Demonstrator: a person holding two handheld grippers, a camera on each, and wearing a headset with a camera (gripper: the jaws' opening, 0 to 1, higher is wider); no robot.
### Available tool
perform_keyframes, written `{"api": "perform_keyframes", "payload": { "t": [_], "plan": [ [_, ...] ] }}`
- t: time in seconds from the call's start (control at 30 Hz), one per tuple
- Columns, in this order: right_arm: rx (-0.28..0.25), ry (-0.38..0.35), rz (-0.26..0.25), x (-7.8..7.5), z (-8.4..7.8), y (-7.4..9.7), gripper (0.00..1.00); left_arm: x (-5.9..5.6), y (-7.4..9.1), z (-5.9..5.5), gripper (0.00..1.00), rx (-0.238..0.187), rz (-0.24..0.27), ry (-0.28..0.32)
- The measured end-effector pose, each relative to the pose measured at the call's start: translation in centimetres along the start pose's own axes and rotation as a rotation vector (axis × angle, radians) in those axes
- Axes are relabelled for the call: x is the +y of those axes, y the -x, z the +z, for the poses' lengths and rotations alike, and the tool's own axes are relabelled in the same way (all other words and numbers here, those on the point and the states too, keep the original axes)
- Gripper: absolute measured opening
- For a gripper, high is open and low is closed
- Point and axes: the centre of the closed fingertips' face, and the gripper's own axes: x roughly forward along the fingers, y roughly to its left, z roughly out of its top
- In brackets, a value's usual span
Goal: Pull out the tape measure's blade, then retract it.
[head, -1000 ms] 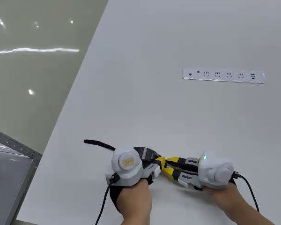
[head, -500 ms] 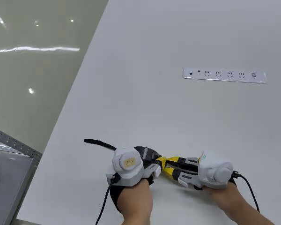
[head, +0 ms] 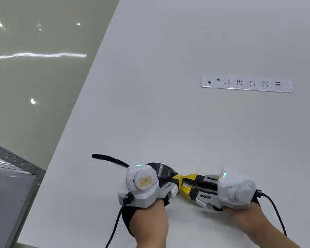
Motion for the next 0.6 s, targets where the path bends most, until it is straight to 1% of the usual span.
{"api": "perform_keyframes", "payload": {
  "t": [0.1, 0.17, 0.23, 0.3, 0.37, 0.47, 0.53, 0.6],
  "plan": [
    [0.006, 0.003, 0.005, 0.07, -0.14, 0.02, 0.16, -0.03, -0.04, -0.06, 0.68, 0.008, -0.004, 0.001],
    [0.020, 0.012, 0.011, 0.21, -0.39, 0.02, 0.18, -0.05, -0.01, -0.09, 0.68, 0.016, -0.009, -0.004],
    [0.015, 0.006, 0.013, 0.27, -0.27, 0.15, 0.18, -0.10, 0.04, -0.16, 0.68, 0.021, -0.012, -0.019],
    [0.012, 0.006, 0.007, 0.10, -0.21, 0.18, 0.19, -0.27, 0.04, -0.19, 0.70, 0.021, -0.020, -0.017],
    [0.011, 0.002, 0.017, 0.37, -0.19, 0.14, 0.22, -0.34, 0.04, -0.29, 0.71, 0.027, -0.025, -0.023],
    [0.006, -0.007, 0.015, 0.29, -0.14, 0.24, 0.26, -0.55, -0.03, -0.29, 0.74, 0.028, -0.041, -0.017],
    [0.008, 0.002, 0.020, 0.41, -0.13, 0.25, 0.27, -0.55, 0.08, -0.46, 0.75, 0.037, -0.042, -0.065],
    [0.008, 0.002, 0.023, 0.51, -0.14, 0.24, 0.28, -0.81, 0.16, -0.52, 0.77, 0.030, -0.054, -0.072]
  ]
}}
